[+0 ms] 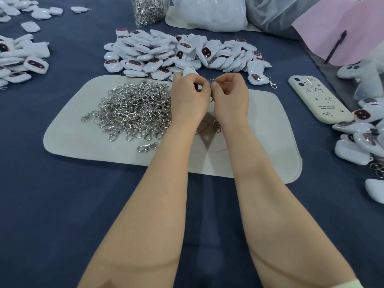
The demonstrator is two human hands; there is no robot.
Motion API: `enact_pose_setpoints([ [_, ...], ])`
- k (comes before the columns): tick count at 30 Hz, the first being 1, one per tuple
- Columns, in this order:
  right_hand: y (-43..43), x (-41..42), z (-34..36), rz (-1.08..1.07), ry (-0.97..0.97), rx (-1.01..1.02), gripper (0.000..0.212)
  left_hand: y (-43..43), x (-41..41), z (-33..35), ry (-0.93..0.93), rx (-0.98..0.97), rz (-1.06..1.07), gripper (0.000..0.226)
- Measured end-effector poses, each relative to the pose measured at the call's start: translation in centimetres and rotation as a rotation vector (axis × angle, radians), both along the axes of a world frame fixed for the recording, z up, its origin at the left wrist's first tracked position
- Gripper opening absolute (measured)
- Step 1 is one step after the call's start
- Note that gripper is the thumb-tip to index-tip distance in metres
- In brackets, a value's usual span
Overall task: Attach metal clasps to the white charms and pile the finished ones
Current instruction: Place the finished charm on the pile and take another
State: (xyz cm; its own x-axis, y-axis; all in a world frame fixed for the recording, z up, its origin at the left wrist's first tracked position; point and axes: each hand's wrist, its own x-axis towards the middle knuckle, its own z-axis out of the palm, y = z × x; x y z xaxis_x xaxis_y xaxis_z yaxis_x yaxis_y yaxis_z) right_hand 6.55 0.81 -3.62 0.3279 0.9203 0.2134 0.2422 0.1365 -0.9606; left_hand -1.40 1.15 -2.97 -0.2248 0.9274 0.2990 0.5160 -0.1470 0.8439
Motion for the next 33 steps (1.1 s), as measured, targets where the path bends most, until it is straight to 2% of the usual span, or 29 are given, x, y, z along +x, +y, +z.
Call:
enact_pose_setpoints([
  [10, -0.13, -0.18, 0.07, 0.017, -0.085, 0.034, 0.01, 0.03, -0.05, 0.04, -0.022, 0.006, 0.047, 0.011],
  [33, -0.35, -0.29, 0.05, -0.006, -0.069, 0.062, 0.011, 0.11, -0.01, -0.16, -0.003, 0.026, 0.054, 0.011],
])
